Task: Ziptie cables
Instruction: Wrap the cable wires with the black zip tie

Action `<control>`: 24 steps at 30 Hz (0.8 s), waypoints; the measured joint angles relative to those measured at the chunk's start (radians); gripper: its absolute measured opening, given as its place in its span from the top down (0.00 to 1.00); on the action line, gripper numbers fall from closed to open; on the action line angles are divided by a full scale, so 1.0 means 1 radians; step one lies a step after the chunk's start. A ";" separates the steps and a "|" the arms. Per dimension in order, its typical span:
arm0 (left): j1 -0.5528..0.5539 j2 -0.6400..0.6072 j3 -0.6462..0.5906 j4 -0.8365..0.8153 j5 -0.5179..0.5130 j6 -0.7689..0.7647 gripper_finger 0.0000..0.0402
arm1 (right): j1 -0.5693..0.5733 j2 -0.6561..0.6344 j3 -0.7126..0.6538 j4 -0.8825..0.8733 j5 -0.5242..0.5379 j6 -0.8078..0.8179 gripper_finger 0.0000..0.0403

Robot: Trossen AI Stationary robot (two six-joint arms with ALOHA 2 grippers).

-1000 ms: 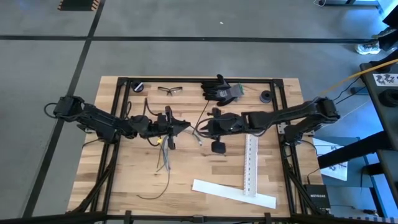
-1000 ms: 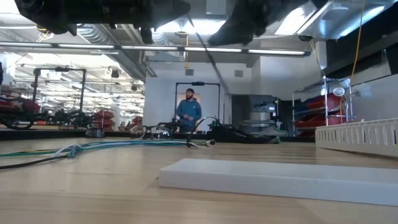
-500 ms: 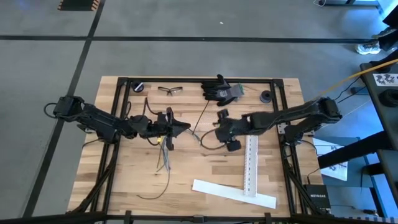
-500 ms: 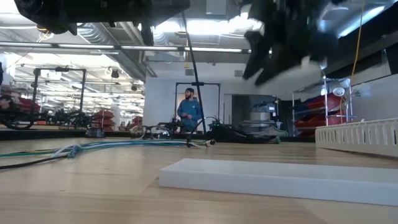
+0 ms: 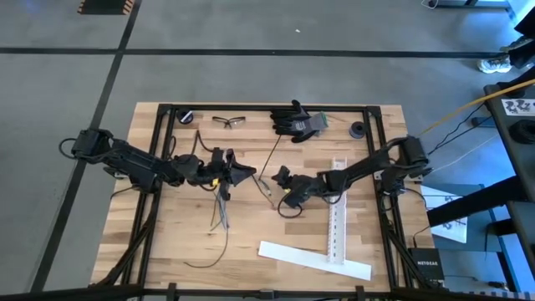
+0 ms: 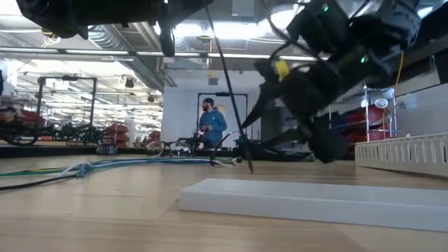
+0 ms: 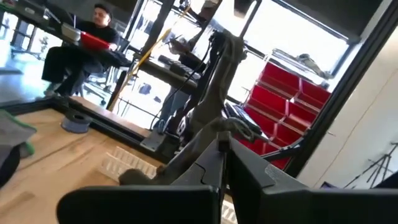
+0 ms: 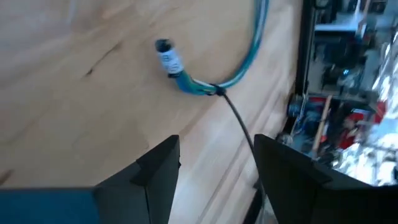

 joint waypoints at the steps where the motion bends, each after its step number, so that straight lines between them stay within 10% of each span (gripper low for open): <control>1: 0.000 0.000 0.000 -0.001 0.000 -0.007 1.00 | 0.002 0.023 0.001 0.032 -0.002 -0.020 0.52; 24: 0.013 0.000 0.000 -0.028 0.000 0.010 1.00 | 0.203 0.117 0.027 0.178 0.068 -0.240 0.52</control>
